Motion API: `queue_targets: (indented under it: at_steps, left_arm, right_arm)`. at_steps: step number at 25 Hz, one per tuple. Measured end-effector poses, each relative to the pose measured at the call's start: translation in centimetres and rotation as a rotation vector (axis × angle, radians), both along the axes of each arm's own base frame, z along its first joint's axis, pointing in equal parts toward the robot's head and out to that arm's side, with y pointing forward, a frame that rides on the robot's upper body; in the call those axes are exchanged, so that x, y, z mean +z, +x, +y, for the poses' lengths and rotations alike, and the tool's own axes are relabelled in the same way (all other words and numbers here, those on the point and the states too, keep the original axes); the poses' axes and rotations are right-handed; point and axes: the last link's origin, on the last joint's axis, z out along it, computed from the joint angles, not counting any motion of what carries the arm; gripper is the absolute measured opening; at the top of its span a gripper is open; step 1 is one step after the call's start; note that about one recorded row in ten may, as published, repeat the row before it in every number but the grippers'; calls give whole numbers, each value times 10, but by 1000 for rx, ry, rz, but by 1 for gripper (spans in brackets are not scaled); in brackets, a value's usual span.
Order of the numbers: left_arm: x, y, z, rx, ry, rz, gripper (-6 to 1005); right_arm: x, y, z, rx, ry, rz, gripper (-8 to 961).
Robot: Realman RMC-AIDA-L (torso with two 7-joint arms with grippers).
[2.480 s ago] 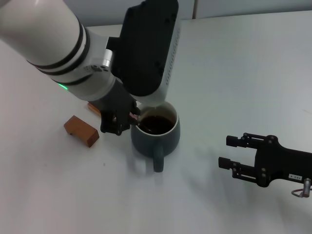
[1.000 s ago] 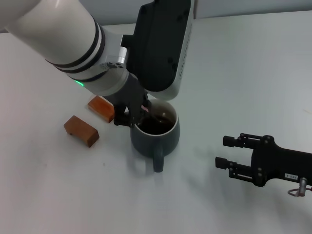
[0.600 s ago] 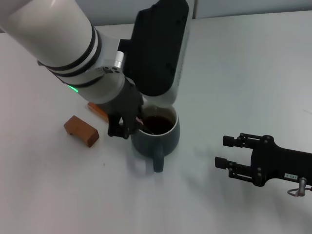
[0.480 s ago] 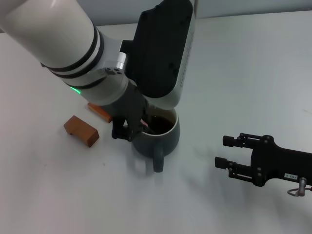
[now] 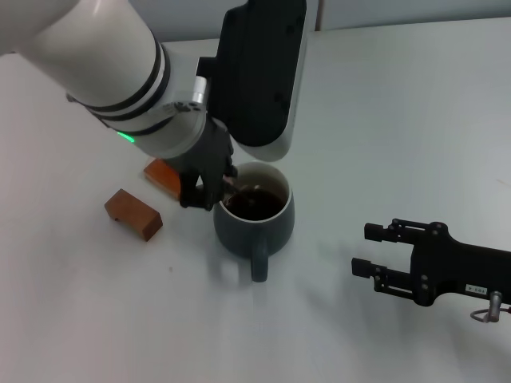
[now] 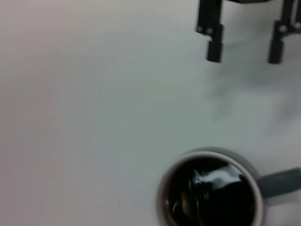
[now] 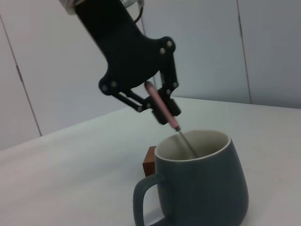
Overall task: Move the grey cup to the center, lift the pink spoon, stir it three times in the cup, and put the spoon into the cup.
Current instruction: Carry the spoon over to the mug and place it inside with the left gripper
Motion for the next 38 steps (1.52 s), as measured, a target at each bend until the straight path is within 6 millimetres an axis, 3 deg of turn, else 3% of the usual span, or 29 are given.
queue_targets:
  at_steps: [8,30,35,38]
  left_arm:
    - [0,6,-11,8,-58,-25,134]
    - [-11,-3,-6,72,2,-50,134]
    - [-10,-3,-6,80,7,-67,326]
    - [-8,0,-8,77,9,-107,378]
  right_arm:
    - [0,1,-1,-2,-2,0,622]
    - [-3,0,-3,-6,-10,11,621]
    - [-3,0,-3,-6,-7,10,621]
    - [-3,0,-3,-5,-5,10,621]
